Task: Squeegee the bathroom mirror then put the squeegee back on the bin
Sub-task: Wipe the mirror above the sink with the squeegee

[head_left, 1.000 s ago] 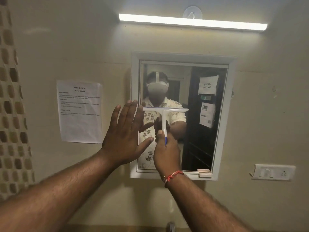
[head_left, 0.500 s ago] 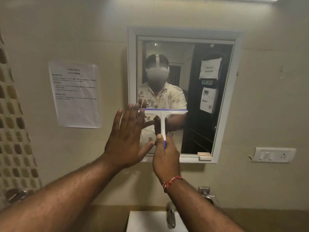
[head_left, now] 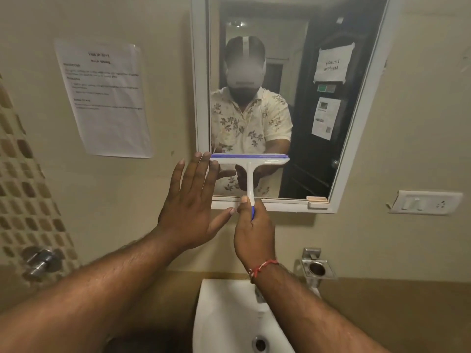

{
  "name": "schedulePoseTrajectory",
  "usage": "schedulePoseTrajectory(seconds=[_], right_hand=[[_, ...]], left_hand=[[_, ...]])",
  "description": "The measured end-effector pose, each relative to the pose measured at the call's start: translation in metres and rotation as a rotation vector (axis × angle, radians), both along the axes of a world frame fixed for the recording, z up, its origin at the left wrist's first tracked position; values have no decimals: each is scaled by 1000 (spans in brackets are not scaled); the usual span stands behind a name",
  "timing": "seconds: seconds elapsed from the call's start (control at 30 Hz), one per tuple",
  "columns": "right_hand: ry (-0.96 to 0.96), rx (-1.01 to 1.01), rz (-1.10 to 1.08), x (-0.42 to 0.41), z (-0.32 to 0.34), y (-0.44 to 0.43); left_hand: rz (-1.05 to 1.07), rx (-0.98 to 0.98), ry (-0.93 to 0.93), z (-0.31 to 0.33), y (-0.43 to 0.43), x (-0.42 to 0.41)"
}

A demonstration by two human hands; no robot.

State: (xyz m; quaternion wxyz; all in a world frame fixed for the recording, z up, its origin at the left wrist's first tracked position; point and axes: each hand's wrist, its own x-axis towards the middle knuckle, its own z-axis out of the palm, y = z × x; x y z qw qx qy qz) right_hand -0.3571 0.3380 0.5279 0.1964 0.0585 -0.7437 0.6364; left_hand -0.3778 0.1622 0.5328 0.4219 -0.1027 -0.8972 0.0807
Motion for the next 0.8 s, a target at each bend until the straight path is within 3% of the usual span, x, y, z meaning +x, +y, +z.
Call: schedulePoseTrajectory(seconds=[0.8], right_hand=[[-147, 51, -19, 14, -64, 1]], left_hand=[[34, 18, -129, -59, 0, 14]])
